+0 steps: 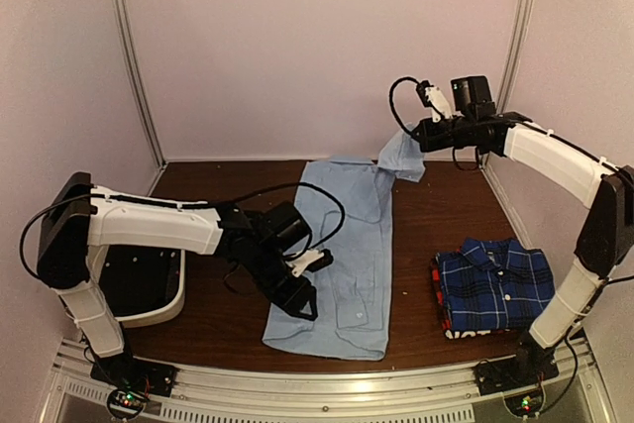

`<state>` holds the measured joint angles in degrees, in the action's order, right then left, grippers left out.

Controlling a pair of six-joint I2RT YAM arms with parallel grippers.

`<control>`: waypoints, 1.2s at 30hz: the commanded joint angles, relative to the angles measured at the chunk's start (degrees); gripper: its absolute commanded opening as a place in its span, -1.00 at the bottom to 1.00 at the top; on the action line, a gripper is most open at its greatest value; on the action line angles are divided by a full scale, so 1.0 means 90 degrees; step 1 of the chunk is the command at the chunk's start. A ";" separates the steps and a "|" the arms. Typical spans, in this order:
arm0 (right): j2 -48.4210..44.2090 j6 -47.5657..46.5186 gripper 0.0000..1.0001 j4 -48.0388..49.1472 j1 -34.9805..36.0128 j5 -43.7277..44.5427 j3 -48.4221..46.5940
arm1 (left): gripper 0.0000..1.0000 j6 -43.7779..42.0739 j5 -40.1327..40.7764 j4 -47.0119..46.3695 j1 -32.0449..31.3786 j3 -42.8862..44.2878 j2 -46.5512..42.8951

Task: Fold and stack the long sleeve shirts
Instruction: Fold the 1/3-folded shirt at the center of the board, then fold the sleeve of the rectangle-folded shirt.

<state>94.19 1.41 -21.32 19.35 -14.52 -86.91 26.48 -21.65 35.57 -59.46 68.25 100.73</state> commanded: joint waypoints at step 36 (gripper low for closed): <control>0.1771 -0.0788 -0.91 -0.4068 0.3817 0.2805 -0.2303 | -0.01 0.1289 0.0313 -0.1380 0.2129 -0.1572 -0.1704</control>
<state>112.25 -6.04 -51.46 52.23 3.90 -104.84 38.30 -18.09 26.11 -40.80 54.48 85.23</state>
